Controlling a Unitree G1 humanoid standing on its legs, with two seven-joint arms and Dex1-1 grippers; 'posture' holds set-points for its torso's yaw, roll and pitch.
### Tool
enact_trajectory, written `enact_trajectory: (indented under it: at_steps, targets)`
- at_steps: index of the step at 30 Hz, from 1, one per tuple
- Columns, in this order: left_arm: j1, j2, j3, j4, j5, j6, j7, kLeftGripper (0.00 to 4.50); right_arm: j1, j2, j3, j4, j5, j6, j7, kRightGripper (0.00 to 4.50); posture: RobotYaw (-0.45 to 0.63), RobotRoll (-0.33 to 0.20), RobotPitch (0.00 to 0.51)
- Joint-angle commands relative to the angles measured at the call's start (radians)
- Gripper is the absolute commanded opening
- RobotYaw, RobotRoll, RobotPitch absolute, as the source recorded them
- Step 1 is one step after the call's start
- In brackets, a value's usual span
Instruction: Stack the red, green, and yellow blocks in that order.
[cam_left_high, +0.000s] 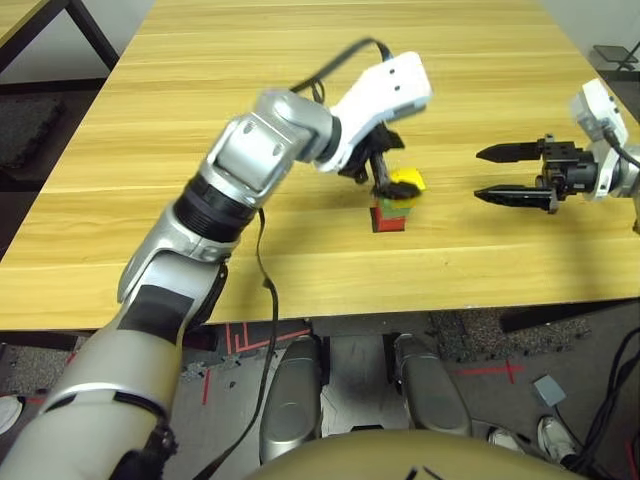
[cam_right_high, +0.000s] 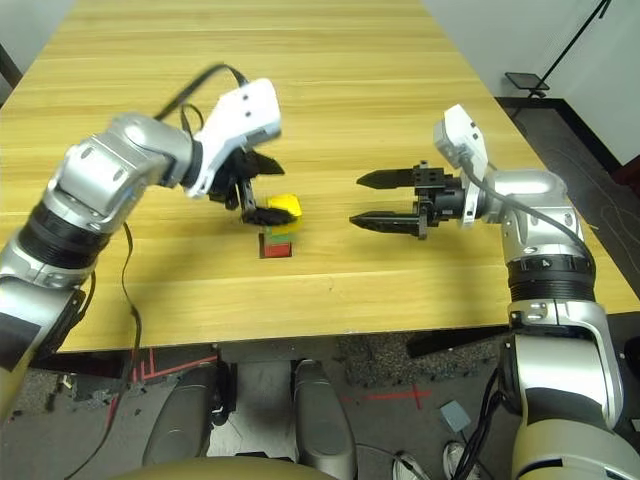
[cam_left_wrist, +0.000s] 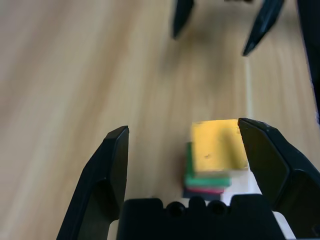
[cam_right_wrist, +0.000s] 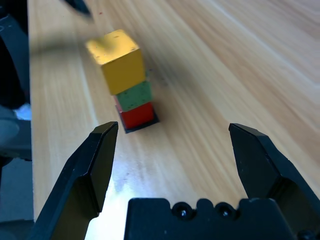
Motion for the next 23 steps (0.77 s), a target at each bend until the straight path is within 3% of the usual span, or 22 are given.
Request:
enact_trajectory:
  at_steps: [1,4,7,10,13,18,23]
  targets:
    - [0.087,0.088,0.157,-0.159,-0.087,0.16,0.032,4.48,-0.024,-0.047,-0.044,0.085,0.001,-0.034,0.011,4.5,0.13,-0.019,0.139]
    - [0.223,0.117,0.3,-0.273,-0.122,0.29,0.116,4.48,-0.033,-0.065,-0.089,0.216,-0.014,-0.087,-0.064,4.5,0.16,-0.02,0.135]
    - [0.415,0.04,0.456,-0.333,-0.079,0.242,0.274,4.48,-0.036,-0.049,-0.171,0.352,-0.007,-0.156,-0.241,4.5,0.18,-0.018,0.142]
    - [0.572,-0.059,0.546,-0.338,-0.024,0.084,0.417,4.48,-0.047,-0.033,-0.246,0.457,0.011,-0.221,-0.373,4.5,0.18,-0.021,0.147]
    - [0.72,-0.142,0.639,-0.244,0.027,-0.195,0.51,4.48,-0.041,-0.02,-0.315,0.531,0.018,-0.303,-0.51,4.5,0.16,-0.028,0.154]
    - [0.799,-0.24,0.696,-0.099,0.073,-0.609,0.616,4.48,0.006,-0.018,-0.363,0.6,0.004,-0.372,-0.586,4.5,0.16,-0.028,0.136]
    - [0.856,-0.294,0.694,0.015,0.093,-0.856,0.671,4.48,0.032,-0.02,-0.388,0.625,0.003,-0.396,-0.617,4.5,0.15,-0.041,0.12]
